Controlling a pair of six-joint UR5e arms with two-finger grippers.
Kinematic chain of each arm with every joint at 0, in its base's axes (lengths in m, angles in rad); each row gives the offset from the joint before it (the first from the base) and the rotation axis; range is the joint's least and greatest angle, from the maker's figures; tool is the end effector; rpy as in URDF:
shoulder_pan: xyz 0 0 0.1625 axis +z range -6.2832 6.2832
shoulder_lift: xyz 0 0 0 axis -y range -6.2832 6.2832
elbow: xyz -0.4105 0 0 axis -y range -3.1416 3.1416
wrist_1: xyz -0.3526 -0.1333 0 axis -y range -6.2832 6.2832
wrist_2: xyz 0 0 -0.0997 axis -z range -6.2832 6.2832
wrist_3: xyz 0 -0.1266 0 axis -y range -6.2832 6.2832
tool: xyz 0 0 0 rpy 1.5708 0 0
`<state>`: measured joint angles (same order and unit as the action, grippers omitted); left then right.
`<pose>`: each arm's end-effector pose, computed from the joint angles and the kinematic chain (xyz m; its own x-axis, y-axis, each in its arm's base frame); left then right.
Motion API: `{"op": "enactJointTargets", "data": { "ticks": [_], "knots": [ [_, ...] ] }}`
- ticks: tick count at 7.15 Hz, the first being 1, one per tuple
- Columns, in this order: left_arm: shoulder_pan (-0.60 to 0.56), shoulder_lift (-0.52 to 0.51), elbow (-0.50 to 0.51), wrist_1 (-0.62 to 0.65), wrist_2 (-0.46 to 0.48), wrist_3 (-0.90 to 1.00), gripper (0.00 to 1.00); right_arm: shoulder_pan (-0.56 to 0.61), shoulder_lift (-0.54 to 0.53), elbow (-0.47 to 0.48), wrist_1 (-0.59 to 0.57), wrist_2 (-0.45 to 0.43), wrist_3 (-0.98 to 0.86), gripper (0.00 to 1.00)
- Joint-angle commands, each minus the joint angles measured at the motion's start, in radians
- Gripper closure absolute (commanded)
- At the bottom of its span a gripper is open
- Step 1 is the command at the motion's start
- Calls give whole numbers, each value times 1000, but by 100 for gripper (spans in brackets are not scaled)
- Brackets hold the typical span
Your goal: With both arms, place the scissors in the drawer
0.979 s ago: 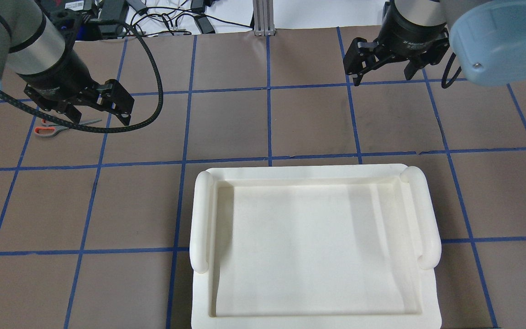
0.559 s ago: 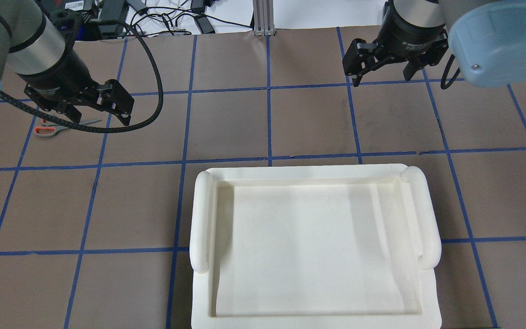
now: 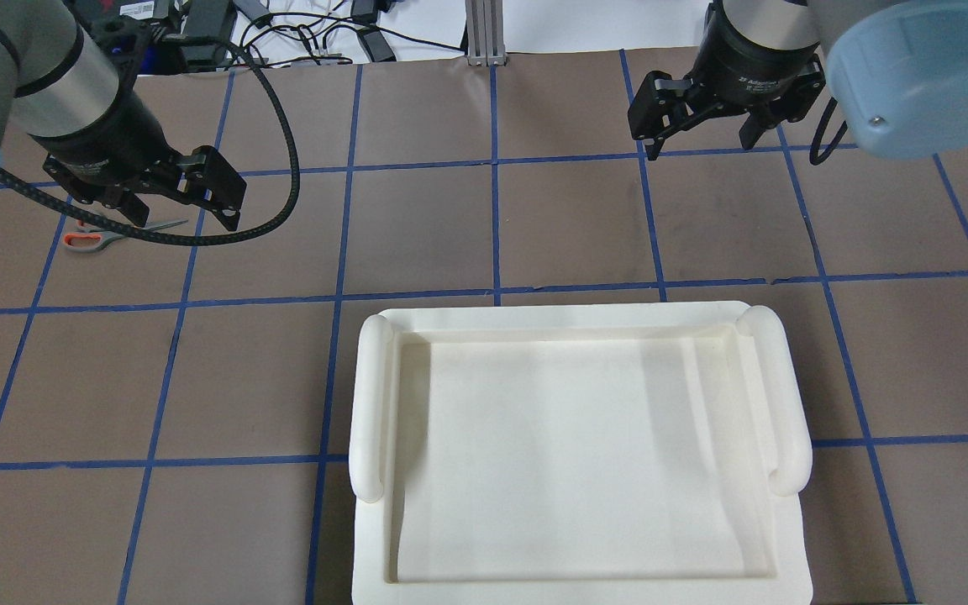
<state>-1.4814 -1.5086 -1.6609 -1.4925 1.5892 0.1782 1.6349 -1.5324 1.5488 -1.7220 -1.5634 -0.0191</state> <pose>-0.0918 -0.4429 0.4410 -0.9958 0.0876 -0.0270 0.0888 0.9950 -0.0463 0.1650 -0.4745 0.4549 -0.9965 -0.0839 -0.0048 -0.0825 0.9875 -0.1345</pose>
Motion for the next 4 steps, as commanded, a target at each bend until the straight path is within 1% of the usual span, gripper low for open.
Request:
{"op": "enactJointTargets", "data": {
  "ticks": [1, 2, 3, 4],
  "knots": [
    [25, -2, 6, -8, 0, 9, 0, 20, 29, -6, 28, -4, -83, 0],
    [53, -4, 6, -15, 0, 53, 0, 40, 76, -54, 38, -9, -178, 0],
    [100, -7, 10, -12, 0, 129, 0, 80, 139, -117, 42, -7, -192, 0],
    [157, -15, 10, -5, -2, 220, 0, 123, 190, -139, 39, -1, -203, 0]
  ]
}}
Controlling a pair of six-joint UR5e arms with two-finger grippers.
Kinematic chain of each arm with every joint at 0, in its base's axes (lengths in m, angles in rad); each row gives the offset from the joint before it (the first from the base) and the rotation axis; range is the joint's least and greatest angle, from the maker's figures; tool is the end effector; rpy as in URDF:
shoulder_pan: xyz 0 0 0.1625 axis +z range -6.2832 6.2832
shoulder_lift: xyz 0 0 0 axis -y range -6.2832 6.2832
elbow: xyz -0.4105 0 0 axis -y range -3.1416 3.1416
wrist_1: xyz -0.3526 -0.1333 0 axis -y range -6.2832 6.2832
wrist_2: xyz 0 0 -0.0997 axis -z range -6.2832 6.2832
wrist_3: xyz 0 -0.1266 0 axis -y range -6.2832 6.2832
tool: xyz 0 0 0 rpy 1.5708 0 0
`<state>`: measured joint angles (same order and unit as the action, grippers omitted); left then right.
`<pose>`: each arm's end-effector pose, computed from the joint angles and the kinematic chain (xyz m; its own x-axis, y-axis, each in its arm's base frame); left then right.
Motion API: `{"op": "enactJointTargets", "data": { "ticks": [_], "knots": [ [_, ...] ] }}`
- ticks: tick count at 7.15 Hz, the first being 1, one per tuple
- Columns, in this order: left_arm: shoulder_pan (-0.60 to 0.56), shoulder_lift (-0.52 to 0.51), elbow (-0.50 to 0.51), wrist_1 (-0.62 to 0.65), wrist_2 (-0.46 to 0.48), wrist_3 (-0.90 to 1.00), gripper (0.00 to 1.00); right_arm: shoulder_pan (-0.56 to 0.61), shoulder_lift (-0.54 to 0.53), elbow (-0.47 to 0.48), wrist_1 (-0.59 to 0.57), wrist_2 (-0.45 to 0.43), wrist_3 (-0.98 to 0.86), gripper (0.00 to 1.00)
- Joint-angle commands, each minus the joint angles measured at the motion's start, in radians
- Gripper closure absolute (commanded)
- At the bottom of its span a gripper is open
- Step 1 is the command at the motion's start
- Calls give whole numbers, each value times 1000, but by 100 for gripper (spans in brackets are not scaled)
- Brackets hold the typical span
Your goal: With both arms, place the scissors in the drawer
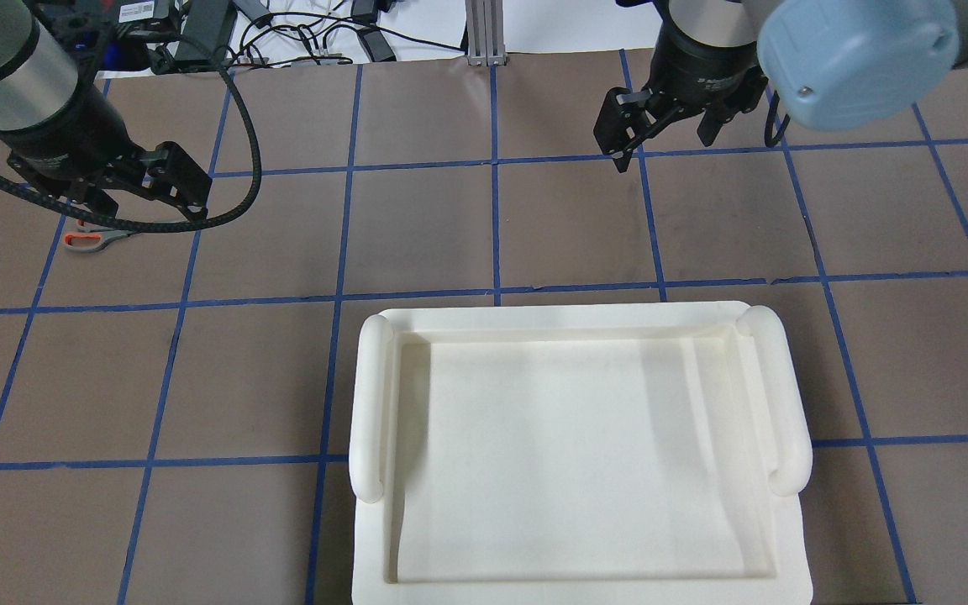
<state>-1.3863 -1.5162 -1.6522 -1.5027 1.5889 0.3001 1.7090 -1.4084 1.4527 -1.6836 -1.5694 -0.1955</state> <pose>-0.0490 -0.4516 0.4406 -0.9930 0.1144 -0.0295 0.1154 0.9927 -0.0341 0.2048 -0.5033 0.4325 -0.9449 -0.3272 0.0119 -0.3272 0.9425 -0.0674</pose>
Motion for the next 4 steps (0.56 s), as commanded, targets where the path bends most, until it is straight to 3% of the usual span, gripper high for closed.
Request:
{"op": "enactJointTargets", "data": {
  "ticks": [1, 2, 4],
  "knots": [
    [135, -7, 2, 6, -3, 266, 0, 70, 90, -43, -11, 11, -107, 0],
    [214, -15, -1, 7, -6, 468, 0, 77, 101, -38, -8, 11, -180, 0],
    [286, -85, -8, 13, -17, 679, 0, 109, 120, -29, -8, 14, -287, 0]
  ]
}}
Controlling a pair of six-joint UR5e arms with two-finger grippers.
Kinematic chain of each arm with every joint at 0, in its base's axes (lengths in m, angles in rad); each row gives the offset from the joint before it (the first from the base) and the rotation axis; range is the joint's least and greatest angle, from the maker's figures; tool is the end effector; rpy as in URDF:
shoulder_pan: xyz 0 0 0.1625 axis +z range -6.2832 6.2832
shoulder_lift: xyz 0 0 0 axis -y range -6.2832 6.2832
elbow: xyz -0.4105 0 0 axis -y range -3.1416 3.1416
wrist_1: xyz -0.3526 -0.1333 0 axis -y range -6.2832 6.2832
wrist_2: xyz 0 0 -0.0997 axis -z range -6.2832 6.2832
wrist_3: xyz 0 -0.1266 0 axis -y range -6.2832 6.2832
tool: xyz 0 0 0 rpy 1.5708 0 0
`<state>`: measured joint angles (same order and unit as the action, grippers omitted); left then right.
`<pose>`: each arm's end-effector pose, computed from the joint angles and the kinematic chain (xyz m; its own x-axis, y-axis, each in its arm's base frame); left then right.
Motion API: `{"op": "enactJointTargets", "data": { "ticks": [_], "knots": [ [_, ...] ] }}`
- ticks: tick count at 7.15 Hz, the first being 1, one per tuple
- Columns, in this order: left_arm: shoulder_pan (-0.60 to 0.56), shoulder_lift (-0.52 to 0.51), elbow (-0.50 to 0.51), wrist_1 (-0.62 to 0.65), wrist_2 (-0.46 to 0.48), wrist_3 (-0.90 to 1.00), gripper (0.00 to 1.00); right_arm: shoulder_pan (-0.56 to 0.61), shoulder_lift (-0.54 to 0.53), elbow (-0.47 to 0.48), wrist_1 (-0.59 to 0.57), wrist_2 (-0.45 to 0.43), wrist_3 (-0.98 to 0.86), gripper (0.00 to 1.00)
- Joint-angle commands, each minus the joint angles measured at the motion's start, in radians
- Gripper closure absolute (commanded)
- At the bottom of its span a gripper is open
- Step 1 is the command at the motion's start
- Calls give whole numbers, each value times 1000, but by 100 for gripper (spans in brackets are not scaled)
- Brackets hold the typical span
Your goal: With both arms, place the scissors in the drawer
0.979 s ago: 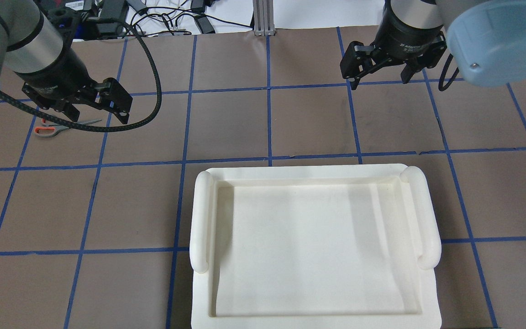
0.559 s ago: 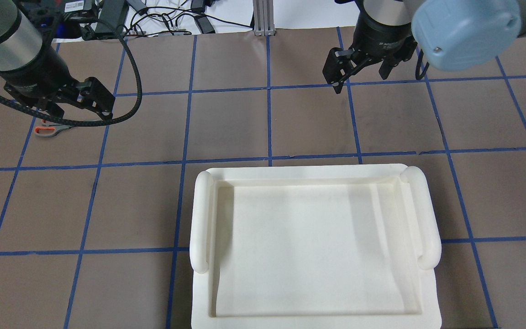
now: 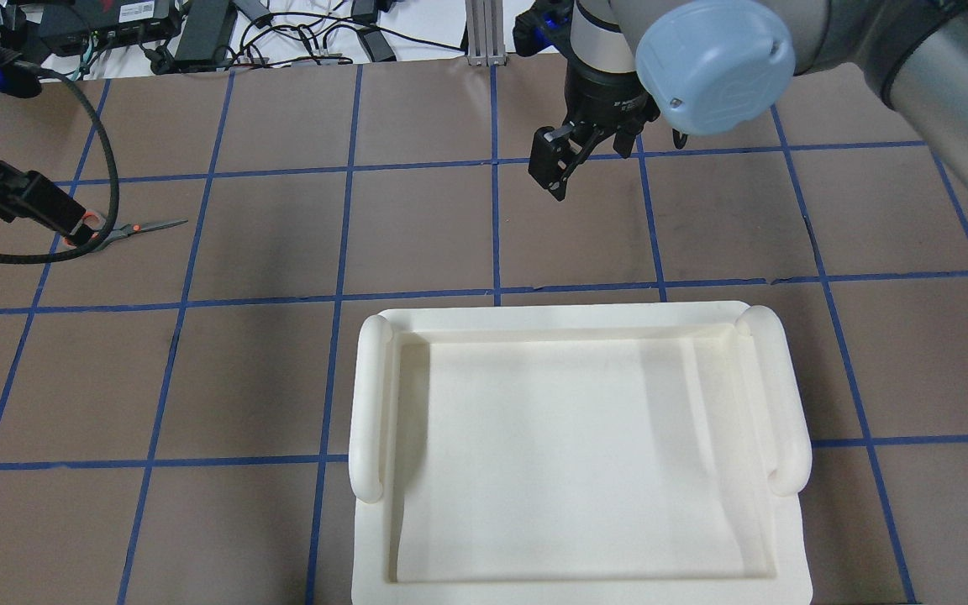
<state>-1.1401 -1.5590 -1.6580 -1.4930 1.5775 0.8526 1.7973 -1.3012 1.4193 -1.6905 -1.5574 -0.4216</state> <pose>0.0662 -0.4613 0.4200 -0.9123 0.4095 -0.0062 0.4095 0.9123 0.0035 0.2572 -0.5148 0.3902 -0.7971 -0.6037 -0.0116 -0.6036 0.7972 -0.0069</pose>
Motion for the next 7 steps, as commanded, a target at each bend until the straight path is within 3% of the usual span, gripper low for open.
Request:
{"op": "enactJointTargets", "data": {
  "ticks": [1, 4, 7],
  "knots": [
    [46, -76, -2, 38, 1, 205, 0, 45, 34, 10, 8, 3, -168, 0],
    [56, -223, 7, 225, 6, 484, 0, 51, 59, 61, -6, 8, -292, 0],
    [69, -349, 12, 395, 9, 665, 0, 53, 62, 69, -10, 129, -458, 0]
  ]
}}
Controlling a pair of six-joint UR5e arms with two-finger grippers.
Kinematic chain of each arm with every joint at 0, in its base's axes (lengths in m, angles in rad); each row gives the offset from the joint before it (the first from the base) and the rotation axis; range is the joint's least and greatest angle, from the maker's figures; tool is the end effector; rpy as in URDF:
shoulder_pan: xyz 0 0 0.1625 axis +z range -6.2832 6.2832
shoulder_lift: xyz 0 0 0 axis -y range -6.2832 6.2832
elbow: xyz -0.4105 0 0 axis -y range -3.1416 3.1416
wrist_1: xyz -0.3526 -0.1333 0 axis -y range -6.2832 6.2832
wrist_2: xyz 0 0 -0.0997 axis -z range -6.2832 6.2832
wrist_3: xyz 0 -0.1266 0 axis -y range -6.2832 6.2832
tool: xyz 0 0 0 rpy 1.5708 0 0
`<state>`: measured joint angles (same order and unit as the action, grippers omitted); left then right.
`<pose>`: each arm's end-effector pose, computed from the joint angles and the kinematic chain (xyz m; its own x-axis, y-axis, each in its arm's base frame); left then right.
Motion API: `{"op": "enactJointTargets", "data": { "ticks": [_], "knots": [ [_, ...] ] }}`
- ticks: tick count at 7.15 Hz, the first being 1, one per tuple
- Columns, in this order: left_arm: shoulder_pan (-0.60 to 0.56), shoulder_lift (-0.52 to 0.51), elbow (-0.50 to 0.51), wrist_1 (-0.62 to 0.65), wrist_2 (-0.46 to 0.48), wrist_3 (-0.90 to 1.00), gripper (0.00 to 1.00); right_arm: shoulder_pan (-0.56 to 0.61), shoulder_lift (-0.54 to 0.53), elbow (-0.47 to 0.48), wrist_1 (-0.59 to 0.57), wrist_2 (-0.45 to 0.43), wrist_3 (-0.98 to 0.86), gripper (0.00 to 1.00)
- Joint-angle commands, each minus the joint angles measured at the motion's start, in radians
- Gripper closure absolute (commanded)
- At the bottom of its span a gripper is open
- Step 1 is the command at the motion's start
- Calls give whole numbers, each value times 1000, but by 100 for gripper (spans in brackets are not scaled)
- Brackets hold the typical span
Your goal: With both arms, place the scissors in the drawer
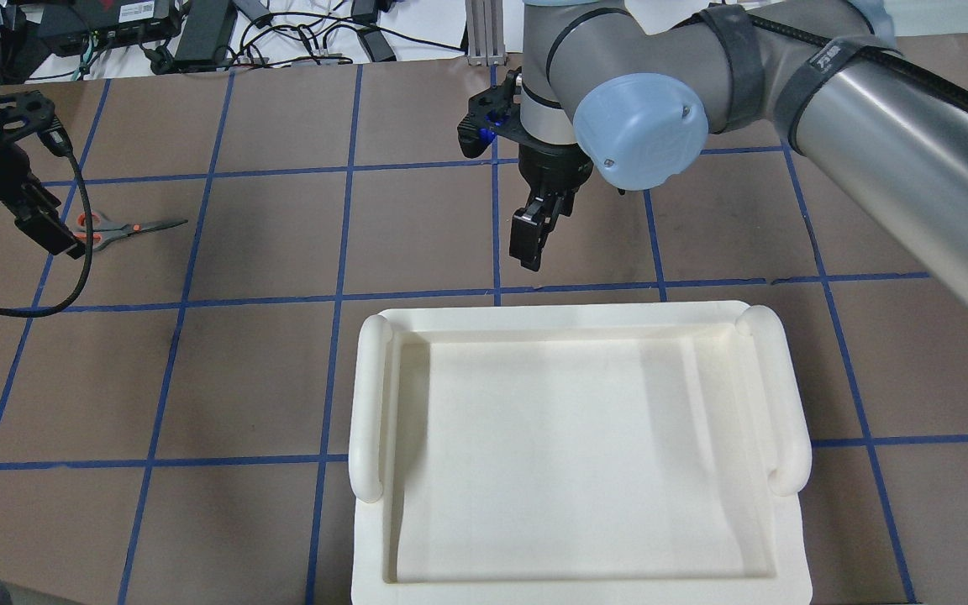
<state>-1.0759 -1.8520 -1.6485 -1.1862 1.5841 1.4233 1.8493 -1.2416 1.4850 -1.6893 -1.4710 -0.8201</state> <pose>0.1440 -0.5439 0.3090 -0.5989 0.8003 -0.0274 0.8005 0.5993 0.0094 0.2937 -0.4965 0.3286 -0.4555 -0.8760 -0.1585 -0.8881 0.4595 0.0127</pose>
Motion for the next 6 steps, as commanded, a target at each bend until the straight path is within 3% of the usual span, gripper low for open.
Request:
{"op": "enactJointTargets", "data": {
  "ticks": [1, 4, 6],
  "knots": [
    [8, -96, 2, 132, 31, 148, 0, 1, 1, 4, -41, 37, -139, 0],
    [11, -205, 27, 232, 34, 404, 0, -1, 2, 27, -27, 35, -293, 0],
    [11, -281, 108, 232, 25, 512, 0, -1, 2, 47, -24, 31, -402, 0]
  ]
}}
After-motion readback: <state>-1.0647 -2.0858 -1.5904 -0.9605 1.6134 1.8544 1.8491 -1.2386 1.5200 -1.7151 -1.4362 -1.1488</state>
